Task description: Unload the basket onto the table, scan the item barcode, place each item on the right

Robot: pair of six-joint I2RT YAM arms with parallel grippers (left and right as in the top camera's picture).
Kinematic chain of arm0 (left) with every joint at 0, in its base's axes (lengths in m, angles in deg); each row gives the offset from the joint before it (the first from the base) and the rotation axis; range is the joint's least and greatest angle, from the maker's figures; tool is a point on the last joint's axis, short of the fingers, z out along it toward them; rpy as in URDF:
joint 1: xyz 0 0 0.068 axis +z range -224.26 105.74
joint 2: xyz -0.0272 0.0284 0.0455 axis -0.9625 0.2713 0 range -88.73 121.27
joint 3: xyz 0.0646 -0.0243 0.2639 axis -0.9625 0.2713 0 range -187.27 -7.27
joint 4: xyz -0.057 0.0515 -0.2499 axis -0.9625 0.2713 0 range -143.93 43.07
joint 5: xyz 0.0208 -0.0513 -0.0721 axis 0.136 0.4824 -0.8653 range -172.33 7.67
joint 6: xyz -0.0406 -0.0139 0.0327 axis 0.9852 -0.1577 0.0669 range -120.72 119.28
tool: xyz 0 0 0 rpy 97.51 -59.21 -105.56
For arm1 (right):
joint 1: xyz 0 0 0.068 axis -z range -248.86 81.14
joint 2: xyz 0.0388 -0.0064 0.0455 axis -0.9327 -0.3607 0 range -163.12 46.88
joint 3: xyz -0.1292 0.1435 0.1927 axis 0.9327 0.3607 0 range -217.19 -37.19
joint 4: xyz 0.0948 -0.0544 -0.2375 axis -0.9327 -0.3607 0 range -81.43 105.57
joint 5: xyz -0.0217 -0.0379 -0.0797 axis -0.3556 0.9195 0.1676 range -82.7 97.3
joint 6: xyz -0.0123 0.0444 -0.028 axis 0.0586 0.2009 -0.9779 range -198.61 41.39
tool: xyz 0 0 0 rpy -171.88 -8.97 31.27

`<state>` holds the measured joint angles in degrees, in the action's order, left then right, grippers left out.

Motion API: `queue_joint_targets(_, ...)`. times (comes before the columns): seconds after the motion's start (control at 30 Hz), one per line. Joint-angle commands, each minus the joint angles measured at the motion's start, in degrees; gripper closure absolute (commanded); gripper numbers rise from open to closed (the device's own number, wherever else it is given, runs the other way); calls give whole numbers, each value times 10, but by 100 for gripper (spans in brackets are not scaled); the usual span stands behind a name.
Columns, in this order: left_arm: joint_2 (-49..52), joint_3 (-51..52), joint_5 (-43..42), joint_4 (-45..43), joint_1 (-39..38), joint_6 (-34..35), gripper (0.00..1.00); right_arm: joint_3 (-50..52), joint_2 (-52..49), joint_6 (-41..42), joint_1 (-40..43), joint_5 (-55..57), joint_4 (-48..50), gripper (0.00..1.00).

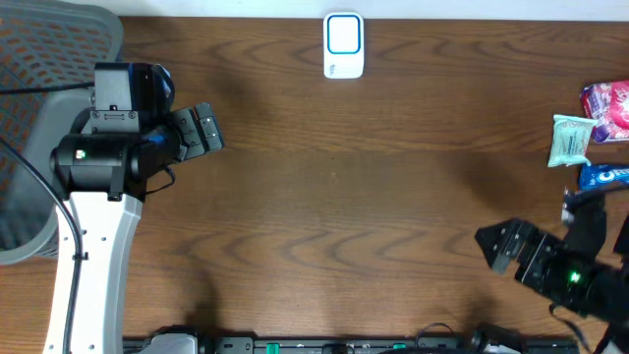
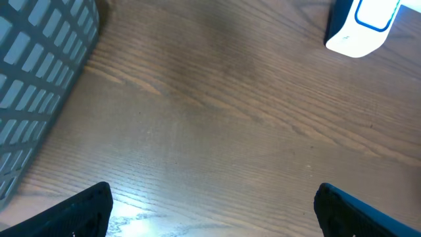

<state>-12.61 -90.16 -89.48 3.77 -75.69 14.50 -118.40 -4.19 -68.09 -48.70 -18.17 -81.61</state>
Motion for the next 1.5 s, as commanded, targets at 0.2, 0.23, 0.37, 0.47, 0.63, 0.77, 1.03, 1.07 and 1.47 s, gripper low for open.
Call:
queue_joint_targets(0.2, -1, 0, 3, 1, 2, 1, 2, 8, 59, -106, -5, 15, 40, 1)
queue_joint_targets(0.23, -1, 0, 3, 1, 2, 1, 2, 11, 68, -106, -6, 2, 53, 1)
queue_joint_targets(0.37, -1, 0, 3, 1, 2, 1, 2, 45, 99, -106, -8, -33, 129, 1)
queue_joint_targets(0.47, -1, 0, 3, 1, 2, 1, 2, 137, 155, -106, -31, -47, 270, 1)
queue_joint_targets(0.63, -1, 0, 3, 1, 2, 1, 2, 338, 263, -106, -123, -21, 531, 1)
queue_joint_targets(0.77, -1, 0, 3, 1, 2, 1, 2, 479, 350, -106, -169, 50, 698, 1)
queue_joint_targets(1.03, -1, 0, 3, 1, 2, 1, 2, 694, 445, -104, -159, 90, 934, 1)
queue_joint_targets(1.07, -1, 0, 3, 1, 2, 1, 2, 716, 450, -103, -159, 96, 963, 1)
queue_joint_targets(1.47, -1, 0, 3, 1, 2, 1, 2, 809, 508, -67, -168, 222, 1008, 1)
